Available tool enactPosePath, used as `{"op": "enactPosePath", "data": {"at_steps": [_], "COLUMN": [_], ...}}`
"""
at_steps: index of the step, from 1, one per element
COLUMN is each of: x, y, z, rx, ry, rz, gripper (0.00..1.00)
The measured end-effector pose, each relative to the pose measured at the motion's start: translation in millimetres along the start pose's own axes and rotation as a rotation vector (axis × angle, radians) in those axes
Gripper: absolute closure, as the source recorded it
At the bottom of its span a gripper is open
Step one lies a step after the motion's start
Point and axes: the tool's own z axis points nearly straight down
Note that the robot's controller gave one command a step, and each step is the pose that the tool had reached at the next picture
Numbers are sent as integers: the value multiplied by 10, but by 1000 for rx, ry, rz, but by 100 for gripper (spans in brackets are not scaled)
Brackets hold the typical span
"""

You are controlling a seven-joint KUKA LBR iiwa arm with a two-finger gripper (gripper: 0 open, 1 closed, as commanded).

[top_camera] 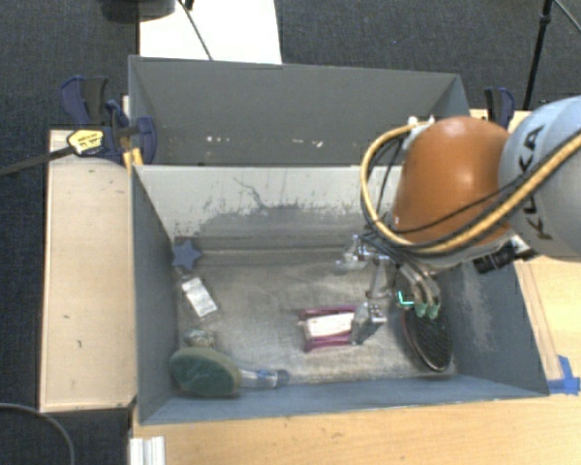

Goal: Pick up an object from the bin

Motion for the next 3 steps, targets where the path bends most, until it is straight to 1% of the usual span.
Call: {"op": "enactPosePath", "data": {"at_steps": [1,2,3], "x": [-154,-173,111], "y": [-354,-342,-280], "z": [1186,1160,10], "rx": [1,1,4], "ry": [-9,-15,-12], "rz": [-313,-310,-594], "gripper": [0,100,100]}}
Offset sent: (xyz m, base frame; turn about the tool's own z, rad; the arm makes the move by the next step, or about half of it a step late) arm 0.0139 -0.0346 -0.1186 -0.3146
